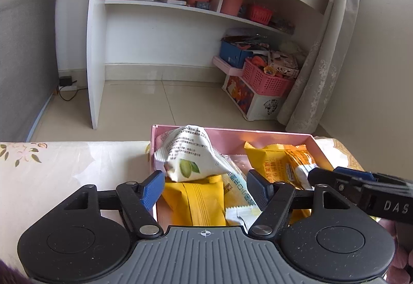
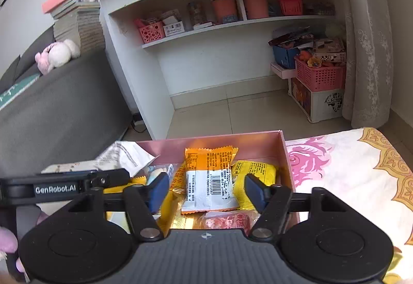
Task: Organize snacks
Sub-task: 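Carry both held packs into the pink box and open both tools, then move both tools back over the silver wrapper and red candy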
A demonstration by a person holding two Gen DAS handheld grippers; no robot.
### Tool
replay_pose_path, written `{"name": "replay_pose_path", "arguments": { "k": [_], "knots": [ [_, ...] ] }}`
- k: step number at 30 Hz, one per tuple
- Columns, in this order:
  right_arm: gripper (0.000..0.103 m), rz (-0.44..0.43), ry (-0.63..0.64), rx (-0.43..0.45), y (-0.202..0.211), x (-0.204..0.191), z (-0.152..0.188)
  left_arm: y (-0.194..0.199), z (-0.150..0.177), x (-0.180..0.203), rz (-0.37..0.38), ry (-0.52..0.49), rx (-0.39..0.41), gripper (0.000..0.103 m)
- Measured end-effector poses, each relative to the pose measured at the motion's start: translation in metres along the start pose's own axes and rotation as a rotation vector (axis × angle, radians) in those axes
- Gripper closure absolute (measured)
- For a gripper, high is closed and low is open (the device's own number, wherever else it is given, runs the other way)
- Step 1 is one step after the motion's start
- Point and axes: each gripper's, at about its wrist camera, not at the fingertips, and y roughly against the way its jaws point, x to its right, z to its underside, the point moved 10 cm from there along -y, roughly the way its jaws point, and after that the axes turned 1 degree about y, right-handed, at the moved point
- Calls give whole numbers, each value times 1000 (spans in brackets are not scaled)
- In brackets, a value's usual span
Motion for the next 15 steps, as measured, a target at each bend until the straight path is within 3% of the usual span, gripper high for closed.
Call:
{"name": "replay_pose_path", "arguments": {
  "k": [2, 8, 15],
  "knots": [
    [34, -1, -13, 1, 7, -1, -3, 11, 1, 3, -3, 2, 4, 22],
    [19, 6, -35, 26, 40, -9, -12, 50, 14, 11, 13, 20, 4, 13],
    [10, 24, -60, 17, 78, -20, -2, 91, 38, 9, -24, 61, -29, 8]
  ]
}}
